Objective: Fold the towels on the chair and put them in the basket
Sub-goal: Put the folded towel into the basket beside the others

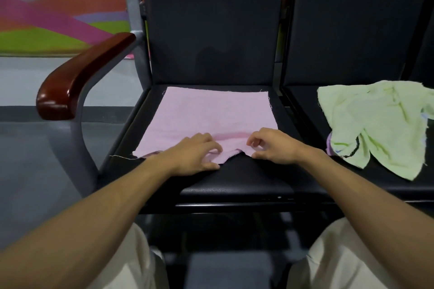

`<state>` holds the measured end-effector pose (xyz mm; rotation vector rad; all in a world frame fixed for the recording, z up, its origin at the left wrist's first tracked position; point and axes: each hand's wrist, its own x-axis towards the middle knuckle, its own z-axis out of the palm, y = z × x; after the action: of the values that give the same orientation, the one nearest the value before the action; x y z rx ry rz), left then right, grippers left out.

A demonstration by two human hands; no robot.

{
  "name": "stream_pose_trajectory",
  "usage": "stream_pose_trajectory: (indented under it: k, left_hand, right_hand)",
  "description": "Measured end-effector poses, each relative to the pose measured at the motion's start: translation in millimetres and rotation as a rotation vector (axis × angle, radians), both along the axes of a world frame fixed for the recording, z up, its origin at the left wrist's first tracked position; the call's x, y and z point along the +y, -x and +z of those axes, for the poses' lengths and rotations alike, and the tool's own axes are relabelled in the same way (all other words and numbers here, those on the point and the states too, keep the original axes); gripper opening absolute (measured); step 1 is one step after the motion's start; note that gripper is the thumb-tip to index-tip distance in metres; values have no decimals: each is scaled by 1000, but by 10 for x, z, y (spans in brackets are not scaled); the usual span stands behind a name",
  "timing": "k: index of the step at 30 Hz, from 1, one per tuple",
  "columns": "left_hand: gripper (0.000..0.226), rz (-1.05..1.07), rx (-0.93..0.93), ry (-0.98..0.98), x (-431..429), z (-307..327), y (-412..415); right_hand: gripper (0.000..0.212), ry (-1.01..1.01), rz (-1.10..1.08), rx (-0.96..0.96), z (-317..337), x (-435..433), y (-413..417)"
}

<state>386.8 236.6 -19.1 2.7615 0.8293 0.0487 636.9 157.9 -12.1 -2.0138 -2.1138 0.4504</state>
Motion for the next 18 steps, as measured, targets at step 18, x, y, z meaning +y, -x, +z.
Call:
stream_pose_trajectory:
  k: [18]
  left_hand:
    - [30,532,-682,425,201,167,-424]
  right_hand:
    - [50,-275,-231,-208,-75,367,675]
